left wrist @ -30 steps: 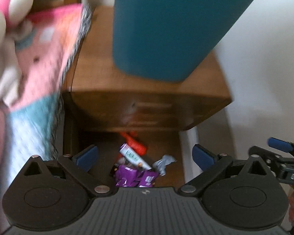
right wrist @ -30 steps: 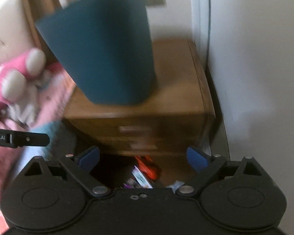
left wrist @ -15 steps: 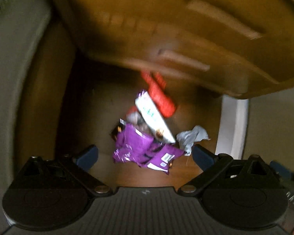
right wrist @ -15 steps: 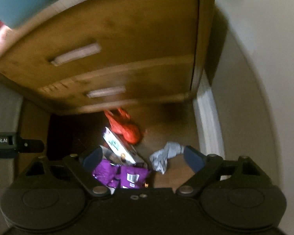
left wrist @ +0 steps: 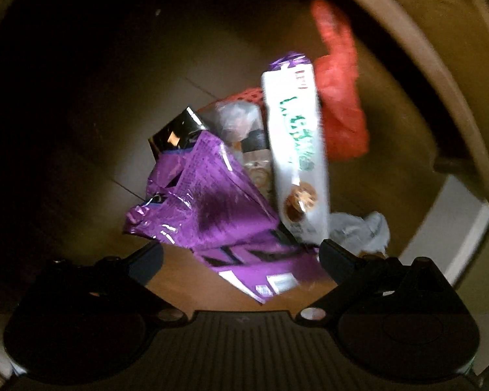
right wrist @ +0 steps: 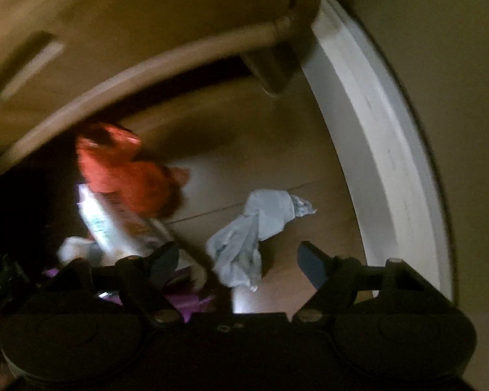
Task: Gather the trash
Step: 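Grasp the purple chip bag with left tool while right tool grasps the grey cloth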
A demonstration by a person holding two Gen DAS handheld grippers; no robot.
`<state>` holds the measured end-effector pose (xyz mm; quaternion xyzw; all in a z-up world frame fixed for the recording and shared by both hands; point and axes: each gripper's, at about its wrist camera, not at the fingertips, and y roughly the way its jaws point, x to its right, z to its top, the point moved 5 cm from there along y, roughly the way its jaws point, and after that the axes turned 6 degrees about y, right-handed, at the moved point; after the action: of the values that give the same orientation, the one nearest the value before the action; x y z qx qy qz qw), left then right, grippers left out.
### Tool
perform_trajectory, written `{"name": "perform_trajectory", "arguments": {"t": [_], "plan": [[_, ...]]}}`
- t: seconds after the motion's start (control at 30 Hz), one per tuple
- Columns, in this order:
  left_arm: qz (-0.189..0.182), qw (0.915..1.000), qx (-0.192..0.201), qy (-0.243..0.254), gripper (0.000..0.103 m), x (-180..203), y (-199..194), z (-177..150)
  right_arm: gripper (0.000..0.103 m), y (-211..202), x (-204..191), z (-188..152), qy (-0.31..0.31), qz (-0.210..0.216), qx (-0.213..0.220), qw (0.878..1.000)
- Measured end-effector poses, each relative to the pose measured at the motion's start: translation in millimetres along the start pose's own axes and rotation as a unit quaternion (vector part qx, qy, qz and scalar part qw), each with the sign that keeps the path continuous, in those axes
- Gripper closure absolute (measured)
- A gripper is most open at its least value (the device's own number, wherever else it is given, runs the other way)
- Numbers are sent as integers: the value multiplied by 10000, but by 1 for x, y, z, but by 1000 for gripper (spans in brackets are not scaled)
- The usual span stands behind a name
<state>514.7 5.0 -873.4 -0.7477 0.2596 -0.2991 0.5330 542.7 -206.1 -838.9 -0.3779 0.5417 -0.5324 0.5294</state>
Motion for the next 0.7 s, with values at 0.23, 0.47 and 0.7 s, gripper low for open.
{"name": "perform_trajectory", "arguments": {"t": [0.23,0.47,0.7], "plan": [[-222,9983,-250,-485,6,-10,41,3,28,64,12,1,542,-47,-412,9977],[-261,9977,-316,-537,18,-9,56,-2,35,96,21,-3,1008,-165,-666,9925],[-306,9973,-398,-544,55,-12,47,-14,69,99,20,-9,877,-221,-656,9937]]}}
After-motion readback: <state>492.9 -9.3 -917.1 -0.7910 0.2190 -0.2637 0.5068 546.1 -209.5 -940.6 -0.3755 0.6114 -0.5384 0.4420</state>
